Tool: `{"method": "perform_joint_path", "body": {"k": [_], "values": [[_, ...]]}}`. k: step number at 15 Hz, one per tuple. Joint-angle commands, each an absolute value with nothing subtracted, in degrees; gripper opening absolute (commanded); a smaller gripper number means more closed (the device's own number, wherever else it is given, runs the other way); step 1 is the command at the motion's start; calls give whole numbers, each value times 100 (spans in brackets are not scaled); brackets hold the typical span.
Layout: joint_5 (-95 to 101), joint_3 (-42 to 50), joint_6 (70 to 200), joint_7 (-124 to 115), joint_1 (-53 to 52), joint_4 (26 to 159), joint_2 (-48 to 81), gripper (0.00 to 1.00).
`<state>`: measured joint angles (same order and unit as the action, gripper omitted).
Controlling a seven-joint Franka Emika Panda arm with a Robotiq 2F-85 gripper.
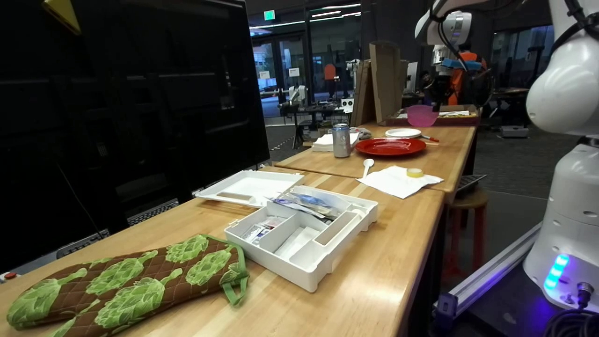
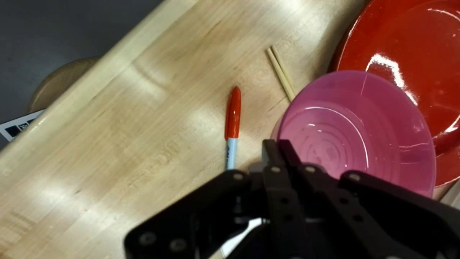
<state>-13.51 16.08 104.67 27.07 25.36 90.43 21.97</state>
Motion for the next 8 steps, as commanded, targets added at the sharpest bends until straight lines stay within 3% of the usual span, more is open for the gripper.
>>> {"method": "perform_joint_path", "body": {"k": [1,8], "values": [[-1379,1467,9960,2523,2750,8330,2706,1],[-1422,1361,9162,2377,3206,7312,3525,1]]}}
